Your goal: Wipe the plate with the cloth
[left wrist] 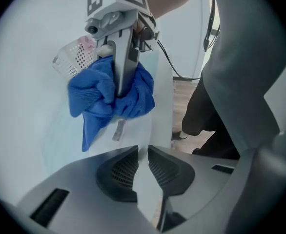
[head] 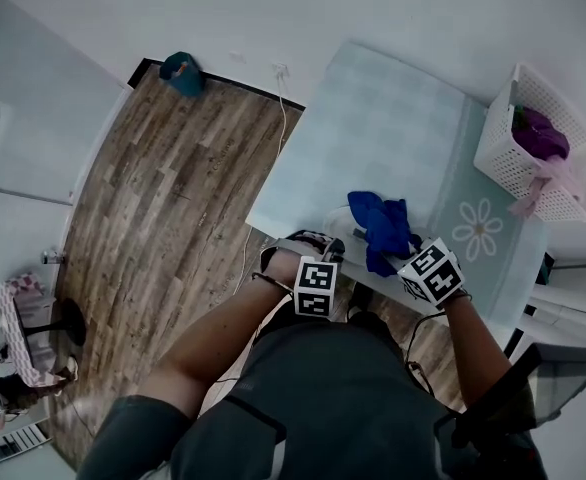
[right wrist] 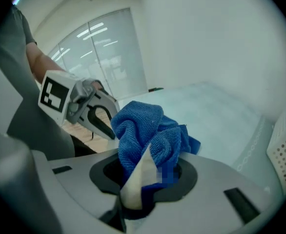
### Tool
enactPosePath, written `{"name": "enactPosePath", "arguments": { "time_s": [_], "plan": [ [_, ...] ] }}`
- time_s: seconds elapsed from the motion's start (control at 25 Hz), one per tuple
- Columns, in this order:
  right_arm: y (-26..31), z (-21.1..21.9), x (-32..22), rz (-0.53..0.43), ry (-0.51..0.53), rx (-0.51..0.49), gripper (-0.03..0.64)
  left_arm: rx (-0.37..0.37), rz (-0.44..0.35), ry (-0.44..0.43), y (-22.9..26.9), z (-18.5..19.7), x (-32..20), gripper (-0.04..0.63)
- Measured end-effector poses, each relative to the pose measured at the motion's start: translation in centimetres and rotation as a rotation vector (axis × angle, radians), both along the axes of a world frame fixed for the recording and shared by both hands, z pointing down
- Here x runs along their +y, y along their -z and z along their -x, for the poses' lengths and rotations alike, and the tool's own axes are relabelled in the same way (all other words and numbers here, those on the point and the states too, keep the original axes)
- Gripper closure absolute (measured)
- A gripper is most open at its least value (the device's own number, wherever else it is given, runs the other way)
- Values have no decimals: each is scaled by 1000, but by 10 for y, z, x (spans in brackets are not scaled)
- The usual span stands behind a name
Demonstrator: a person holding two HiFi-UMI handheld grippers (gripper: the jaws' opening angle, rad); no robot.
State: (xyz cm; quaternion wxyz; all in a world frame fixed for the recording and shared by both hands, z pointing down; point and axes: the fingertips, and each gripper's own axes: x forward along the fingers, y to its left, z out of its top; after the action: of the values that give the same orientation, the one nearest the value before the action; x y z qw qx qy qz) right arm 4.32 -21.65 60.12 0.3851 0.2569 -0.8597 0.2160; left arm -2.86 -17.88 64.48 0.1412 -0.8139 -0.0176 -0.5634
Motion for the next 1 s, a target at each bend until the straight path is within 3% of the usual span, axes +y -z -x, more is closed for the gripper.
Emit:
{"name": "enactPosePath", "arguments": {
  "time_s": [0.12, 0.32, 0.64, 1.0],
  "plan": [
    [9, 39, 4, -8, -2, -95, 480, 3, 2, 4, 0, -2, -1, 529],
    [-17, 71, 17, 13, 25, -60, 482, 8, 22, 25, 0, 0, -1, 529],
    [-21, 16, 19, 54, -89, -22, 480, 16, 42, 57, 0, 1, -2, 528],
    [-22, -25, 27, 40, -105, 32, 480, 13, 58, 37, -3, 7, -9, 520]
  ]
}}
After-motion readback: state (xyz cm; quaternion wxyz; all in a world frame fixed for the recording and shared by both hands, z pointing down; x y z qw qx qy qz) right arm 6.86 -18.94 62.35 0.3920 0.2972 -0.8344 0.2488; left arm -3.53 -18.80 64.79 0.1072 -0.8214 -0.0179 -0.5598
